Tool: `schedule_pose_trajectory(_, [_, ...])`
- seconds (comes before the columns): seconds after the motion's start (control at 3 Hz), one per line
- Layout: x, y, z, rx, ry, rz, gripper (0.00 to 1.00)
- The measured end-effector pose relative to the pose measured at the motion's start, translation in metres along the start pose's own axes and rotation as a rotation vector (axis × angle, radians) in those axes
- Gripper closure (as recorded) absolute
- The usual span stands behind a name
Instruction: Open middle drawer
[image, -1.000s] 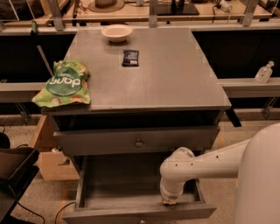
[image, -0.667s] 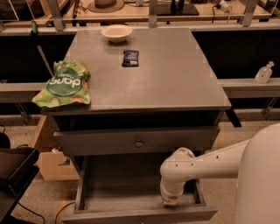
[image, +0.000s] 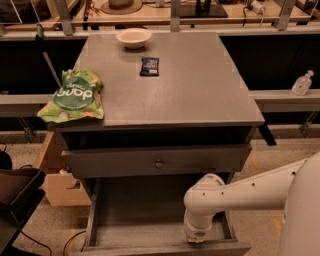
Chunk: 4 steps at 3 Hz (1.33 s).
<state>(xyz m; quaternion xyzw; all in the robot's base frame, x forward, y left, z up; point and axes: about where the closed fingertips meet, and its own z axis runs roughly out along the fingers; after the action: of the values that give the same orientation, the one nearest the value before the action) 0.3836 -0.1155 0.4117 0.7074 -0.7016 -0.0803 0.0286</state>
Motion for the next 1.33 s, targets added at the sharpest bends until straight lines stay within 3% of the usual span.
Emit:
schedule_pose_trajectory(1.0, [0.0009, 0.0029, 0.0029, -0.008, 0.001, -0.001, 0.04])
schedule_pose_trajectory(1.33, [0.0021, -0.0017, 0.0021, -0.008, 0.001, -0.001, 0.0])
